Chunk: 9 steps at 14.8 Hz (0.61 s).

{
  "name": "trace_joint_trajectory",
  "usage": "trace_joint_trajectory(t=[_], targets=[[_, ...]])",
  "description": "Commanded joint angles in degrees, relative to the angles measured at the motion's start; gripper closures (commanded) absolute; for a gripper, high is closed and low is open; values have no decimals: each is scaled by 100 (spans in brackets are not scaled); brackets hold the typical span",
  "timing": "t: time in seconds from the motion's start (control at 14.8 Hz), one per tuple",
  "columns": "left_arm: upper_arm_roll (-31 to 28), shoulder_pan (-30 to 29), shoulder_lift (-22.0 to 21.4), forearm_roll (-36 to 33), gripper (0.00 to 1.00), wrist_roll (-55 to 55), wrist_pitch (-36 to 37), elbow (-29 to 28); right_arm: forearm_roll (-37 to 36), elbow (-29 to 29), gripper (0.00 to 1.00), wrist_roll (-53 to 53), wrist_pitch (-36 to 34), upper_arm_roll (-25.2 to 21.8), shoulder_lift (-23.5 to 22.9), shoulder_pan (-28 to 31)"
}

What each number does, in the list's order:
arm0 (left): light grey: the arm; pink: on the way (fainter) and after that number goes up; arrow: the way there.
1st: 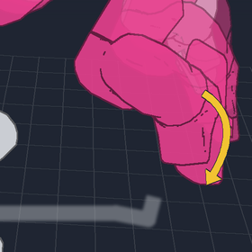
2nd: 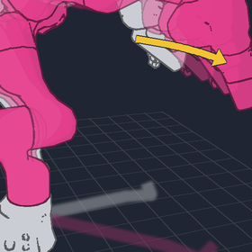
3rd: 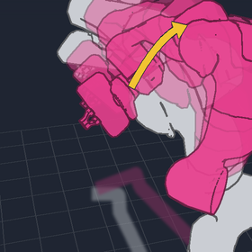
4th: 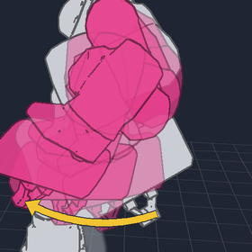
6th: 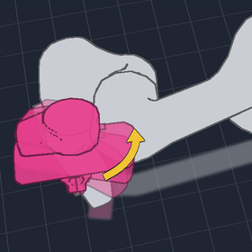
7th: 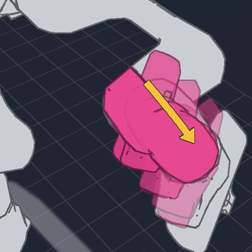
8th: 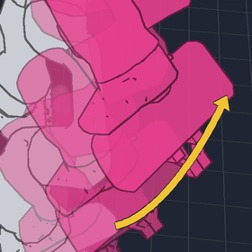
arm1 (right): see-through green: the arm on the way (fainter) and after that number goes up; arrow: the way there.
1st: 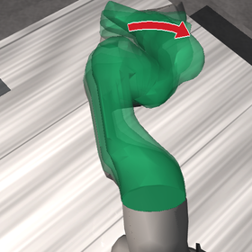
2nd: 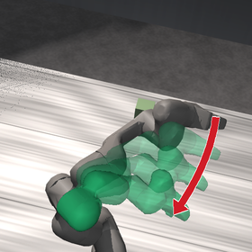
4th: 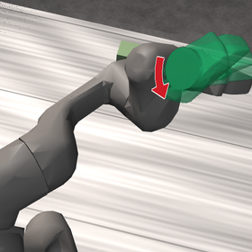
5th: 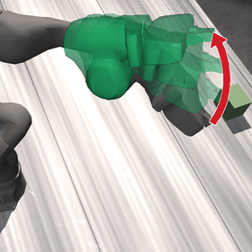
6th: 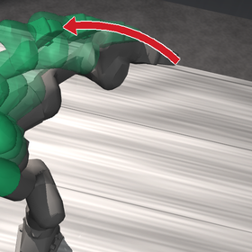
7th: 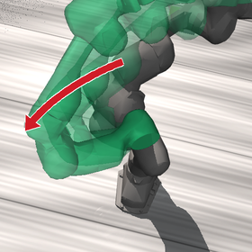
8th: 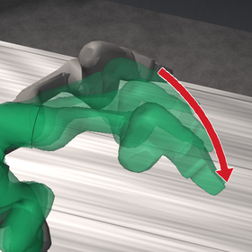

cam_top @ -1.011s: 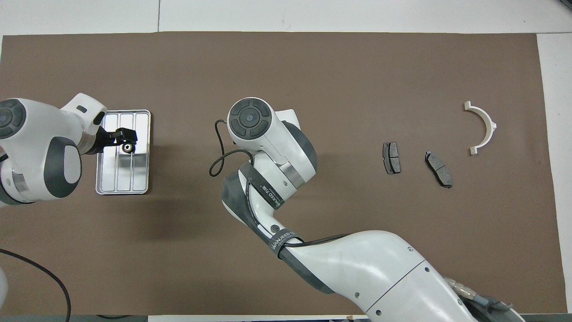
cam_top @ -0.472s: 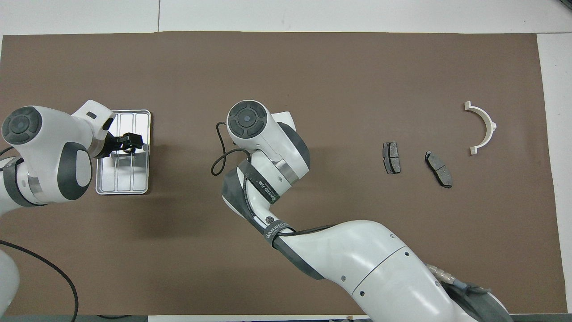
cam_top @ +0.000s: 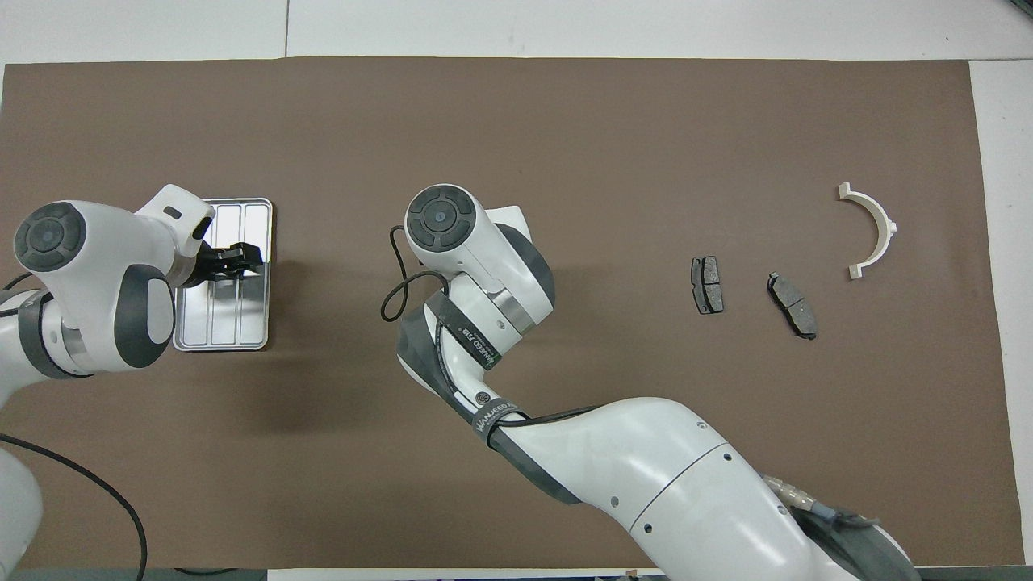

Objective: Place bearing gear from tray to pile

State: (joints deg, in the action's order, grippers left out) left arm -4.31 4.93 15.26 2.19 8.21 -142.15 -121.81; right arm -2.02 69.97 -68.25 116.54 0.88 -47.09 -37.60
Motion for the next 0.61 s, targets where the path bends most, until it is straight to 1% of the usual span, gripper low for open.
trace_joint_trajectory(t=[0.0,0.2,0.27,0.4,0.47,0.54], targets=[[-52,114,30,115,100,-38,-138,-98,-114,-141,38,-154,-149,17,-81,-11],[-52,158,4,115,100,-3,-59,60,-88,-132,71,-154,-88,26,-90,-11],[-52,149,-75,115,100,-21,168,235,-88,-132,81,-154,-71,26,-81,-11],[-61,105,-225,115,100,-38,1359,1032,-97,-132,100,-154,-53,26,-81,-11],[-61,96,-225,115,100,-38,1931,1506,-105,-132,100,-145,-61,26,-81,-11],[-52,87,-199,124,100,-38,2337,1902,-123,-132,100,-128,-79,17,-81,-11]])
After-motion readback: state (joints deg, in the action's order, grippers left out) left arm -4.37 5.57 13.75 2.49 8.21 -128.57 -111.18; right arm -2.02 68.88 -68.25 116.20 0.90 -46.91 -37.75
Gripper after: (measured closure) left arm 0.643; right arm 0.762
